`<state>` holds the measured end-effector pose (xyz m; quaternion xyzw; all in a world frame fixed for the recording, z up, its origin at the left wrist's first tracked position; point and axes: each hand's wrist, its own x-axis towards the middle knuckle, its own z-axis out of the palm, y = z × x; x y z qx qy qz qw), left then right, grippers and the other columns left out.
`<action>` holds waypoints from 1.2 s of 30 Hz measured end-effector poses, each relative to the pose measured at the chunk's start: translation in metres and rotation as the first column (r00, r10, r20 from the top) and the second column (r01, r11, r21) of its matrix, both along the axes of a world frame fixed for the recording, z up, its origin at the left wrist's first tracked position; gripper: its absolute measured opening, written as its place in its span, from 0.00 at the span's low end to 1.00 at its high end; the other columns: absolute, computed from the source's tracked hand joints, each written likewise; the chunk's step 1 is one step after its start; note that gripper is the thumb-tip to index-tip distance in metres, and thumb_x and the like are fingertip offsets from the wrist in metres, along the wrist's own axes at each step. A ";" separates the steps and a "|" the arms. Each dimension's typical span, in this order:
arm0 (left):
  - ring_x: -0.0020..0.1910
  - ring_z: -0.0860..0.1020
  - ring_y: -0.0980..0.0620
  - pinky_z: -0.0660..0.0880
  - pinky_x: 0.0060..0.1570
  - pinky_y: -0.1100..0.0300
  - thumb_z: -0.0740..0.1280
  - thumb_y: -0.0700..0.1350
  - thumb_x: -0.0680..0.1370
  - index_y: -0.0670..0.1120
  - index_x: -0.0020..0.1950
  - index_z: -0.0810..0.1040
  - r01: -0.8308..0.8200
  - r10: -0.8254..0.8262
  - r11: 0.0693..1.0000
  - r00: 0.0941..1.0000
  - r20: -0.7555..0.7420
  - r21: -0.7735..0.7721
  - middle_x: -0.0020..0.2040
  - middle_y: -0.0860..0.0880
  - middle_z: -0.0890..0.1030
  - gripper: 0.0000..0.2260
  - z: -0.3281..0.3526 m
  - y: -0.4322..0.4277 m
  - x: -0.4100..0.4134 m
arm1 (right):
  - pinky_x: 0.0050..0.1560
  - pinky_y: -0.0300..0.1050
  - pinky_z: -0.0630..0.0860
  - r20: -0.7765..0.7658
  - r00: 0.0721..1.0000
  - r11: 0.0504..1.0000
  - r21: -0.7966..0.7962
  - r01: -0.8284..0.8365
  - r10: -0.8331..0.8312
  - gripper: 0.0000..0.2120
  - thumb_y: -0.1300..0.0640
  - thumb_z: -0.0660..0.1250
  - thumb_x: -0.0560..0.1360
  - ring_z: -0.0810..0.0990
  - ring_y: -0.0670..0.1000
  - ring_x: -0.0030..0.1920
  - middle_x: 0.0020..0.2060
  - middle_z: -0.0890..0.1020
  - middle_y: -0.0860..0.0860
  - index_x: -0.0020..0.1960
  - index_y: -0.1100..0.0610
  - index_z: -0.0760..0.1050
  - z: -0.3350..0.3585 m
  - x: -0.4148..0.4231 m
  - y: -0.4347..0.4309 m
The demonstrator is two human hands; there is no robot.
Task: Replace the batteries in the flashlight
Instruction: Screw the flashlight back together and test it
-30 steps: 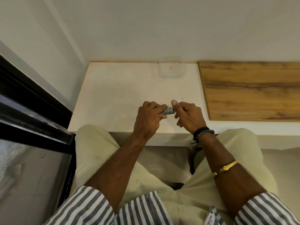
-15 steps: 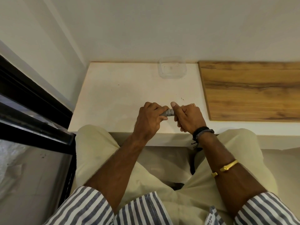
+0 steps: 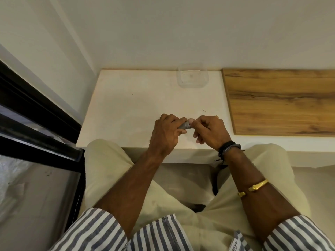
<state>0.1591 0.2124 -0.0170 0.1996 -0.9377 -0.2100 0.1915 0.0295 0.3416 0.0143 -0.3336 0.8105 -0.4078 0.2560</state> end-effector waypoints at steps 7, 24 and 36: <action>0.49 0.74 0.45 0.71 0.45 0.52 0.71 0.45 0.78 0.46 0.62 0.80 -0.025 0.025 0.999 1.000 -0.007 0.022 0.50 0.46 0.82 0.13 -0.001 0.001 -0.002 | 0.40 0.45 0.86 0.074 0.997 1.000 -0.019 0.023 -0.021 0.19 0.39 0.66 0.79 0.86 0.48 0.35 0.44 0.86 0.52 0.57 0.54 0.79 -0.002 -0.002 -0.001; 0.51 0.75 0.45 0.72 0.47 0.51 0.71 0.46 0.77 0.46 0.62 0.80 0.050 -0.051 0.998 0.999 -0.001 -0.041 0.51 0.47 0.82 0.14 -0.003 0.003 -0.003 | 0.36 0.47 0.83 -0.087 0.994 0.990 0.114 0.082 -0.072 0.31 0.36 0.56 0.82 0.80 0.48 0.21 0.22 0.79 0.50 0.33 0.57 0.78 -0.002 0.002 -0.001; 0.48 0.74 0.46 0.74 0.45 0.49 0.69 0.46 0.78 0.47 0.62 0.79 -0.013 0.012 0.999 1.000 0.022 0.029 0.48 0.47 0.82 0.13 -0.001 -0.001 -0.002 | 0.43 0.50 0.86 -0.009 0.999 0.995 -0.087 -0.042 0.041 0.09 0.55 0.70 0.80 0.86 0.48 0.36 0.39 0.87 0.53 0.57 0.59 0.82 -0.005 -0.003 0.000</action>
